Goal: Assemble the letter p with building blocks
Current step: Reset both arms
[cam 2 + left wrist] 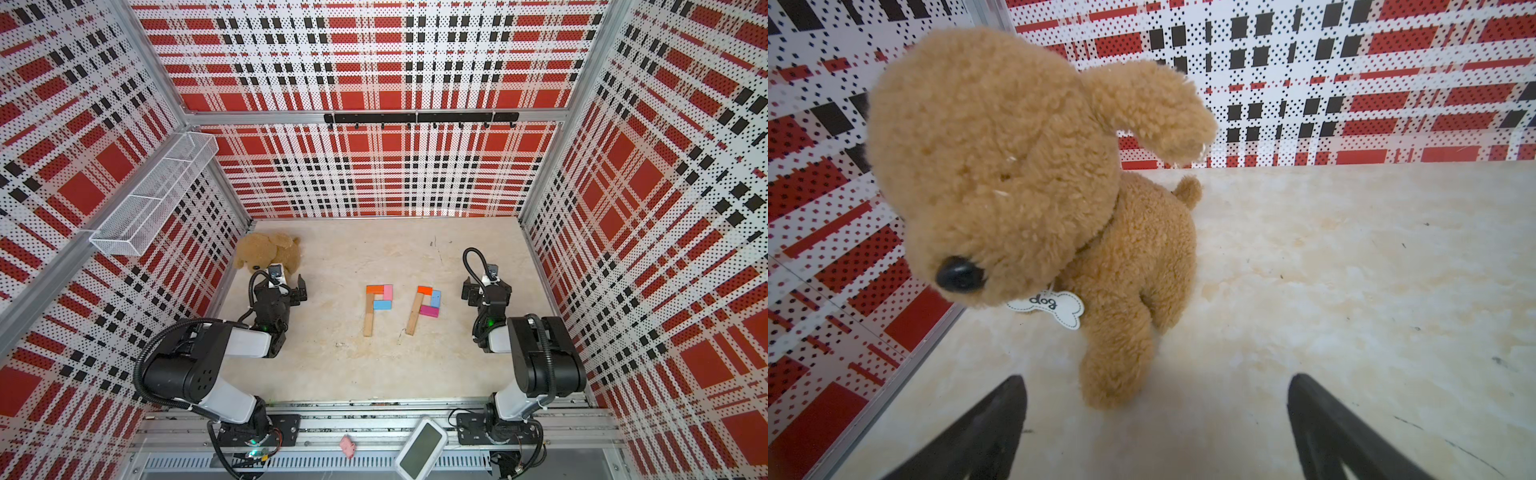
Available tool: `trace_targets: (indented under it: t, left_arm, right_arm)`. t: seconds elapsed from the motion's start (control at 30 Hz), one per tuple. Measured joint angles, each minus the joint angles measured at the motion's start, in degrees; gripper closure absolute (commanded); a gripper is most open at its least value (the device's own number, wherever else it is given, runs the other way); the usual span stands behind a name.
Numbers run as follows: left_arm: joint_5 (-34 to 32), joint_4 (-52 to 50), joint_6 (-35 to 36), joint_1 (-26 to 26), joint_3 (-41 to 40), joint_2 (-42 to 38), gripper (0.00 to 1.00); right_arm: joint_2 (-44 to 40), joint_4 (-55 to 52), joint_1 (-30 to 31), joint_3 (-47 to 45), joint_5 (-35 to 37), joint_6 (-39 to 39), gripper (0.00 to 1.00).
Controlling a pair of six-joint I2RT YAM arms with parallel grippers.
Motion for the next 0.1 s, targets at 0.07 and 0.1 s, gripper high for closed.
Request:
trace_targets:
  t: [0.07,0.1]
  left_arm:
    - [0.00,-0.02,0.00,0.00,0.00,0.00,0.01]
    - [0.00,-0.02,0.00,0.00,0.00,0.00,0.01]
  right_arm:
    - [0.00,-0.11,0.11,0.09,-0.26,-0.44,0.00]
    - [0.00,-0.13,0.26,0.09,-0.59,-0.72,0.00]
